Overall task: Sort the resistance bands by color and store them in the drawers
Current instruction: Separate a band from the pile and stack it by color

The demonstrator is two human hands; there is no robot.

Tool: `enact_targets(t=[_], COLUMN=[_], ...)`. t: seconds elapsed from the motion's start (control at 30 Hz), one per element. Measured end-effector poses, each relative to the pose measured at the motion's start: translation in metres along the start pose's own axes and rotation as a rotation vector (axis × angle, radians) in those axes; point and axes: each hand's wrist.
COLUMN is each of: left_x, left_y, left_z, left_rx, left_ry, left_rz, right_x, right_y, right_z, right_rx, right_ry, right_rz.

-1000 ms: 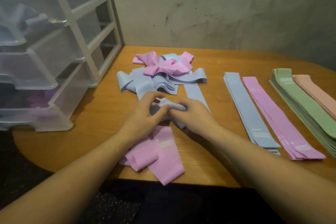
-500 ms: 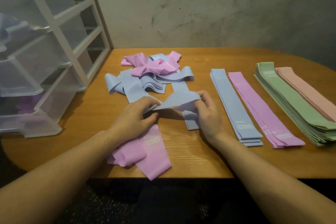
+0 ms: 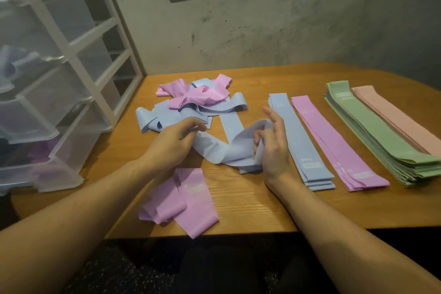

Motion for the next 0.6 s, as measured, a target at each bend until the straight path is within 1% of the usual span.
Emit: enact_targets(t=[0.07,0.17,0.27,0.33,0.4,0.5,0.53,0.6], left_x=[0.005,0.013,0.023,0.031,0.039,0.043,0.042,0.035], left_y=[-0.013,-0.035,-0.055,-0.067,-0.073,-0.075,-0.076,-0.078], left_z=[0.002,0.005,0.004,0.0,-0.002,-0.001,0.0,0.003], left_rx=[0.016,0.023,0.059,0.043,0.046,0.024,0.024,0.024], left_ry=[0.042,0.19,0.307,0.367,0.381,0.36,0.337,0.312], left_rz=[-0.072,-0.01,0.071,0.024,0.028,0.187,0.184,0.106], right_x=[0.003,0.005,0.002,0.0,-0.002,-0.005,-0.005,-0.003], right_y=[0.004,0.008,0.007,0.009,0.011,0.013,0.012,0.01], right_z=[-0.002,-0.004,-0.005,-0.006,-0.005,-0.005,-0.005,-0.004], right_rx=[-0.049,-0.111,-0.067,-0.029,0.007,0.056,0.062,0.062], right_ry=[0.011,-0.01,-0.035,-0.059,-0.093,-0.111,-0.115,-0.132], right_rz=[0.039,0.082,0.074,0.106,0.16,0.174,0.169,0.172])
Point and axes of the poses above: each hand's wrist, its own z-axis towards the middle knuckle, its own x-axis out of the palm, y = z × x, and after that the axes turned 3 degrees about y, right-handed
